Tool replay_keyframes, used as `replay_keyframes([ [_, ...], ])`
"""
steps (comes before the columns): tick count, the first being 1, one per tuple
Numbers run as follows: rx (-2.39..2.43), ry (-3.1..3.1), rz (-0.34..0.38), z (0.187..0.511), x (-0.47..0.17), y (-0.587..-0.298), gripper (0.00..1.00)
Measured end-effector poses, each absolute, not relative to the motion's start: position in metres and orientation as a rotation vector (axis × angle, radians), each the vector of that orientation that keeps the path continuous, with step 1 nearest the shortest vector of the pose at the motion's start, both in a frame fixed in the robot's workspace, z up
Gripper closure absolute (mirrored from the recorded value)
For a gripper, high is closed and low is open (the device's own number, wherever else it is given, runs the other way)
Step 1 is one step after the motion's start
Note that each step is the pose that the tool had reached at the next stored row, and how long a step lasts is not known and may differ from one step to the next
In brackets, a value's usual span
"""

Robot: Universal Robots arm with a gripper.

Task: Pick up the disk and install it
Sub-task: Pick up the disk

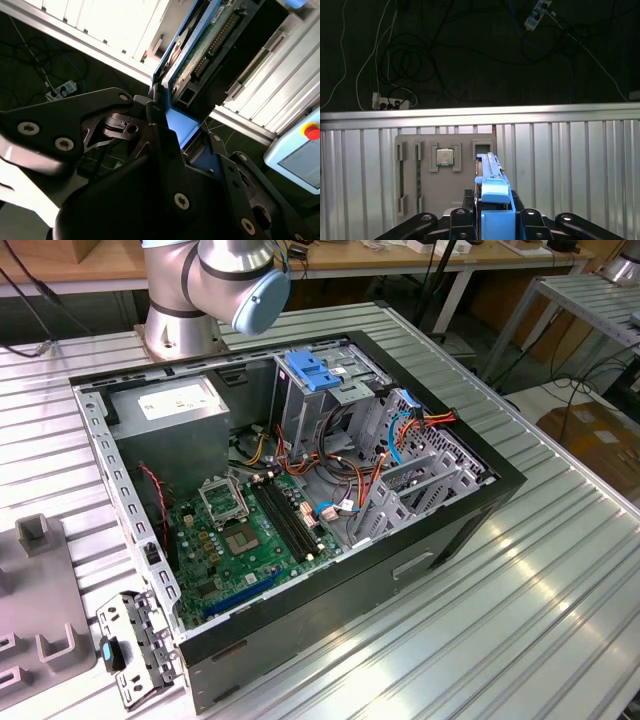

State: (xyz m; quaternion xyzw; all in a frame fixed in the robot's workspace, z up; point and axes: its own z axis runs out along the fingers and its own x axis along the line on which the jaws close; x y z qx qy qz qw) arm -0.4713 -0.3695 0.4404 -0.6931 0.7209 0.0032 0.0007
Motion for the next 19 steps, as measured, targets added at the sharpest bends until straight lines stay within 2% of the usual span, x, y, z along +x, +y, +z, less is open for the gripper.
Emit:
replay_keyframes([
  [19,-2.178,2.265,0.015,0.471,-0.471,-0.37,0.63],
])
